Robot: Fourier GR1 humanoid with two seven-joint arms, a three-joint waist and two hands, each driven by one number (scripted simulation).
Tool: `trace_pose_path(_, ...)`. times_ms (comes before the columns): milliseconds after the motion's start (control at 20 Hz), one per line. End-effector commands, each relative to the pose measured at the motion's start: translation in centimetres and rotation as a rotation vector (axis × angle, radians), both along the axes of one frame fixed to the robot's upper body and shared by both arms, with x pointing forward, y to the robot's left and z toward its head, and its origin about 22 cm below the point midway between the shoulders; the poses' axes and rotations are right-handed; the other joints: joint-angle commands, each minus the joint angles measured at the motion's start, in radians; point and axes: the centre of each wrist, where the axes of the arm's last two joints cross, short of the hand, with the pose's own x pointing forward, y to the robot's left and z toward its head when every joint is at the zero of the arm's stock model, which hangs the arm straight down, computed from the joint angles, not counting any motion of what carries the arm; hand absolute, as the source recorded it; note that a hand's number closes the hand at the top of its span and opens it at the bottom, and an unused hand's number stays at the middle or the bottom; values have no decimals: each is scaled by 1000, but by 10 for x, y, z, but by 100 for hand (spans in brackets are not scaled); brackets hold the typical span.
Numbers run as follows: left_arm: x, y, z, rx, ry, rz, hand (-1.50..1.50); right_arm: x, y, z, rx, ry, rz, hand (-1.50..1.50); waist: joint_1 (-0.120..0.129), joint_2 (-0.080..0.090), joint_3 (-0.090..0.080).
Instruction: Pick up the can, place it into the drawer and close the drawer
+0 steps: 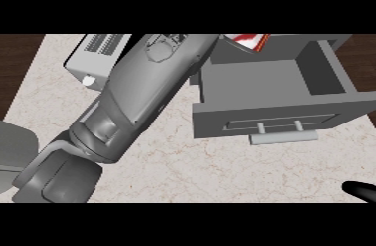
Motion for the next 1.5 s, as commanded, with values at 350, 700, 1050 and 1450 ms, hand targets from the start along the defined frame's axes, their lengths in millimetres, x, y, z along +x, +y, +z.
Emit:
trace_pose_path(350, 7, -1, -10, 21, -33, 150, -150, 12, -6, 6, -7, -17, 30, -150, -33, 11, 2)
trace_pose_path(700, 7, -4, -7, 22, -38, 194, -150, 12, -5, 7, -149, -25, 30, -150, -39, 12, 2)
trace_pose_path(1050, 3, -12, 15, -57, -11, 173, -150, 30, 17, 32, -317, -107, 45, -150, -21, 15, 0)
trace_pose_path(1450, 5, -10, 16, -116, -44, 173, -150, 68, 33, 22, -629, -94, 29, -150, 9, 21, 0)
